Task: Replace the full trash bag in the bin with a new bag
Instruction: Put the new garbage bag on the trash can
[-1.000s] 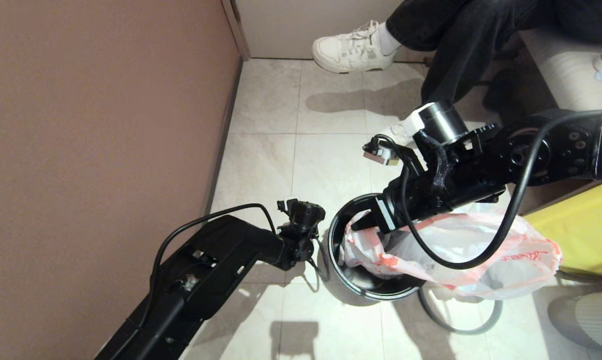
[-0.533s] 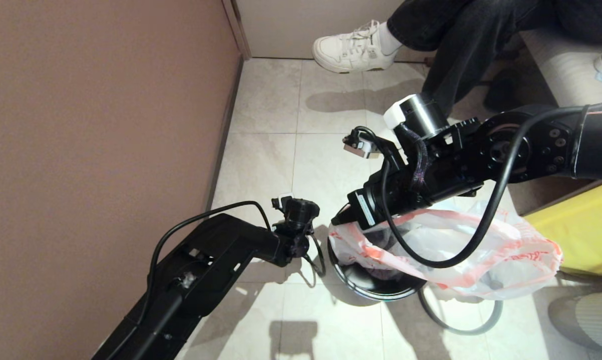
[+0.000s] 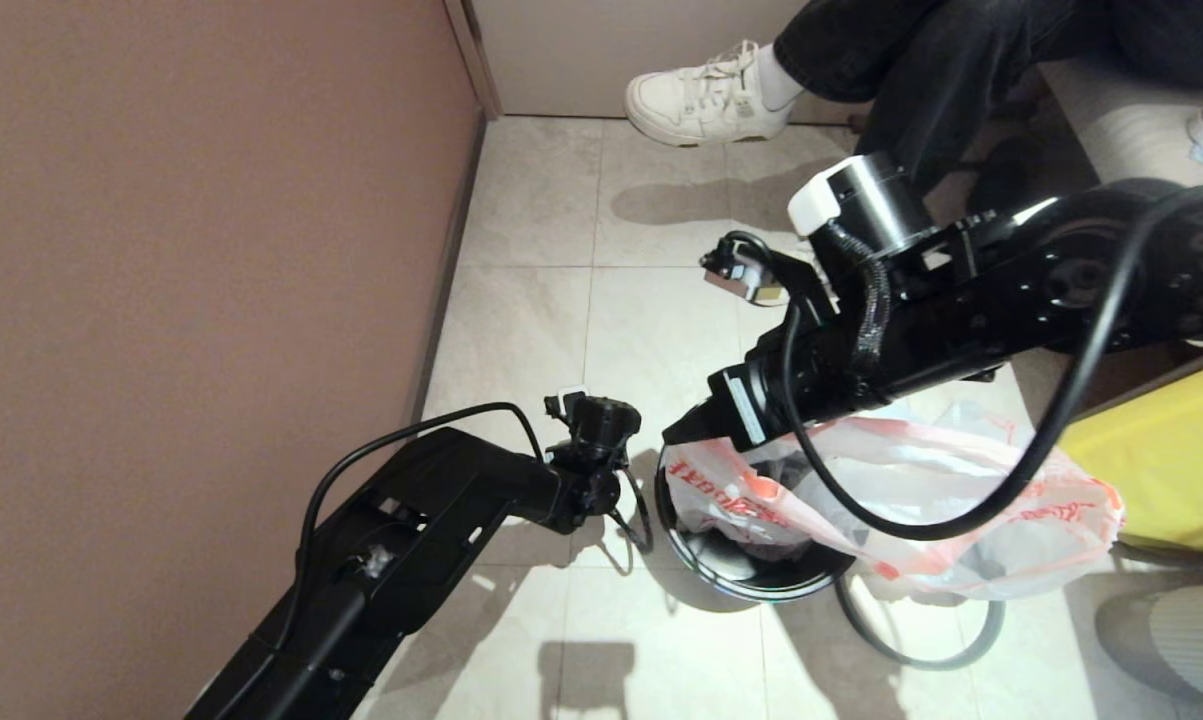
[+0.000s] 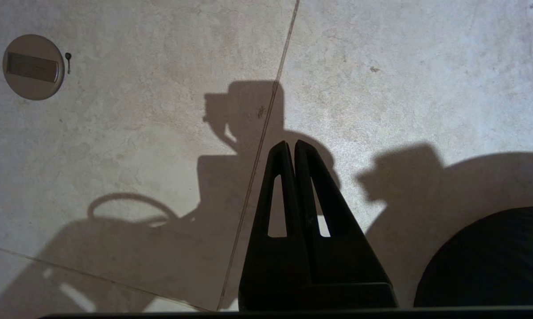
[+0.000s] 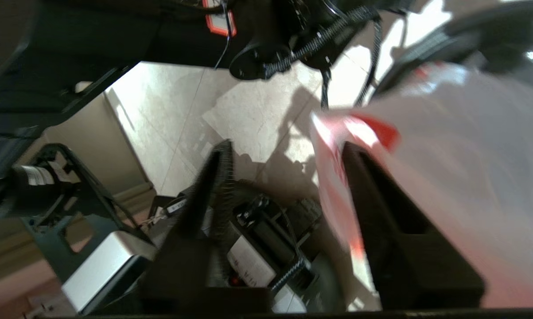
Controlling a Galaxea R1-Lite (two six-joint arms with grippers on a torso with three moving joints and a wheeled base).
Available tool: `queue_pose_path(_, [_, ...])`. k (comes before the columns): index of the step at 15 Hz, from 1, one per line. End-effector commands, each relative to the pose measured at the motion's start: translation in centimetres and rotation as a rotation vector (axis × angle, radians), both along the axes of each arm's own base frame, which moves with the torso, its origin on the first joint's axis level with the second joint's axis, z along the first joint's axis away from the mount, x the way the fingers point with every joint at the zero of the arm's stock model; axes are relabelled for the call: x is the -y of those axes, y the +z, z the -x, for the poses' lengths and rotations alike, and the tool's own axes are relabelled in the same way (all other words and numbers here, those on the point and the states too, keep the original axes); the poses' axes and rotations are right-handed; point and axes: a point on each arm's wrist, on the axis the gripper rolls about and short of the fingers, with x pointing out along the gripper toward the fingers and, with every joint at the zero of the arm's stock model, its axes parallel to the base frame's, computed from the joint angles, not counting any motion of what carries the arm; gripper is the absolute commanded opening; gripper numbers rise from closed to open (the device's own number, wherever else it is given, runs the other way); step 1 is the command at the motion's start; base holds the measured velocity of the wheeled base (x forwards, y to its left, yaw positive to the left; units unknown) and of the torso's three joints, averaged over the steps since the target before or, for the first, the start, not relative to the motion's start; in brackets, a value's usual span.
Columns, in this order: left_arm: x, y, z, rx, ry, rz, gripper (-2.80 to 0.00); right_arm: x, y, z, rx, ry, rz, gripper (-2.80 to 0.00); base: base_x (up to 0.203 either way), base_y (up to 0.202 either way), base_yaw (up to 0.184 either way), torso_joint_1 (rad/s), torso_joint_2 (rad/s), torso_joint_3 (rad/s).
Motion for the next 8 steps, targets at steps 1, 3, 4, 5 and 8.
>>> queue_pose_path(1, [0.0, 0.0, 0.0, 0.004, 0.004, 0.001, -2.8, 2.5, 3.3, 3.3, 0.038, -0.045, -0.033, 0.0, 0.0, 0.0, 0.0, 0.0, 0.0, 0.0])
queue_pose_path(3, [0.2, 0.1, 0.1, 0.005, 0.002, 0.002, -2.8, 5.1, 4.8, 6.6, -0.002, -0.115, 0.03, 0.0, 0.0, 0.0, 0.0, 0.0, 0.0, 0.0])
queue_pose_path(4, [0.4, 0.2, 0.4, 0.0, -0.004, -0.002, -2.8, 6.6, 5.5, 8.2, -0.012, -0.163, 0.07, 0.0, 0.0, 0.0, 0.0, 0.0, 0.0, 0.0])
queue_pose_path(5, [0.6, 0.6, 0.6, -0.003, -0.008, -0.005, -2.8, 7.9, 6.1, 9.7, -0.02, -0.208, 0.105, 0.0, 0.0, 0.0, 0.0, 0.0, 0.0, 0.0])
queue_pose_path(8, [0.5, 4.6, 1.7, -0.002, -0.008, -0.014, -2.8, 12.3, 6.4, 13.0, -0.074, -0.339, 0.174, -2.8, 0.0, 0.0, 0.0, 0.0, 0.0, 0.0])
